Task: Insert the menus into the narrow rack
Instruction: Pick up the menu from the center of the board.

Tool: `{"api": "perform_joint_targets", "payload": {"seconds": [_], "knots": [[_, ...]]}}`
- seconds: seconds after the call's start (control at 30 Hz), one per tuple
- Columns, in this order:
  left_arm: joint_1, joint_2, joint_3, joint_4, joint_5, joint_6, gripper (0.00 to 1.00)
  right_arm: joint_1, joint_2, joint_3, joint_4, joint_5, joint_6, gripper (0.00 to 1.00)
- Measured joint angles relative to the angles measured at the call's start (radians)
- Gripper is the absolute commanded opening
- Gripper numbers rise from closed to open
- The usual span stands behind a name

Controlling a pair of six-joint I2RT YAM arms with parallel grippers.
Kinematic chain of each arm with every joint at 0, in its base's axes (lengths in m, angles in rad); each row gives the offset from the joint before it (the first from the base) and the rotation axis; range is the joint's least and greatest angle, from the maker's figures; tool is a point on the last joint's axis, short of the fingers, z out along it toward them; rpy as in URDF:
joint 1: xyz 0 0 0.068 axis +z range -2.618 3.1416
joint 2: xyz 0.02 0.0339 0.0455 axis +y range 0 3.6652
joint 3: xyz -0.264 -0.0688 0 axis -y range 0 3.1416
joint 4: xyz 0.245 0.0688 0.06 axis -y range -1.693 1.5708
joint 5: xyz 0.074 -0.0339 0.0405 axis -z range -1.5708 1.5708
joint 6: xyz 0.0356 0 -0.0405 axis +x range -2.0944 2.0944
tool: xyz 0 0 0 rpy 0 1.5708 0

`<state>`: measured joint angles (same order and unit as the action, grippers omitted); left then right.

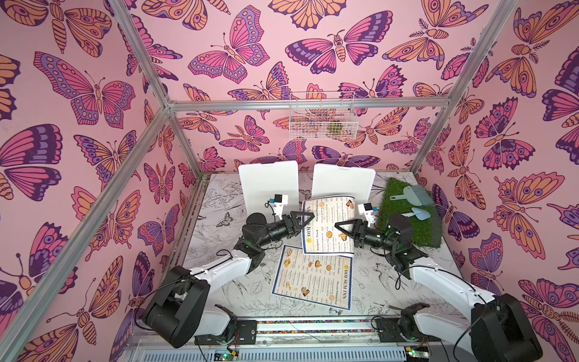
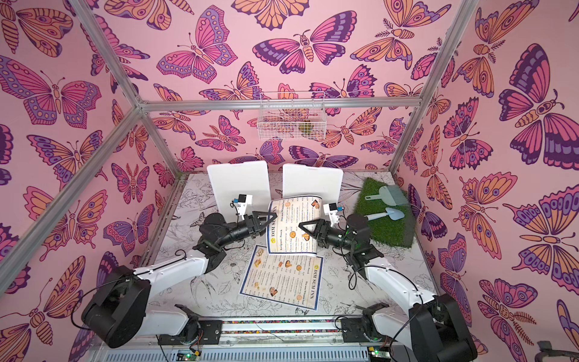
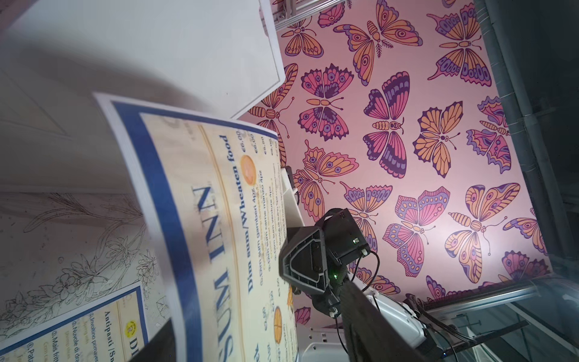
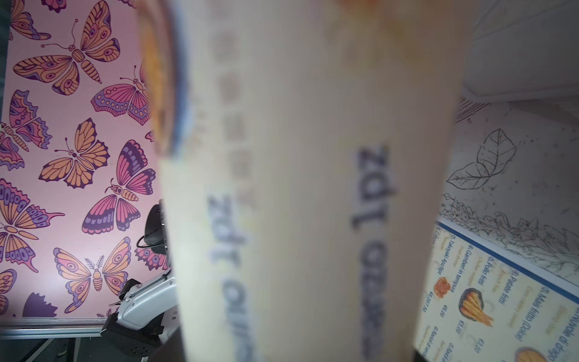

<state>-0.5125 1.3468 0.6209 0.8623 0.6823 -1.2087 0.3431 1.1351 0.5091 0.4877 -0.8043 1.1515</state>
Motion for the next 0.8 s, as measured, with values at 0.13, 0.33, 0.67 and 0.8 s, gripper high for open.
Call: {"api": "perform_joint_targets", "payload": {"seconds": [0.13, 0.33, 0.67, 0.8], "knots": [[0.0, -0.015, 0.011, -0.058, 0.0, 0.039, 0.5, 0.0, 0.0, 0.0, -0.04, 0.001, -0.031, 0.64], [0.0, -0.018, 0.02, -0.13, 0.003, 0.085, 0.25, 0.0, -0.013, 0.003, -0.088, 0.004, -0.066, 0.66], [0.002, -0.12, 0.142, -0.474, -0.001, 0.271, 0.0, 0.0, -0.08, 0.056, -0.285, 0.055, -0.216, 0.99], [0.002, -0.154, 0.346, -0.799, -0.023, 0.452, 0.0, -0.002, -0.153, 0.127, -0.493, 0.165, -0.361, 0.99]]}}
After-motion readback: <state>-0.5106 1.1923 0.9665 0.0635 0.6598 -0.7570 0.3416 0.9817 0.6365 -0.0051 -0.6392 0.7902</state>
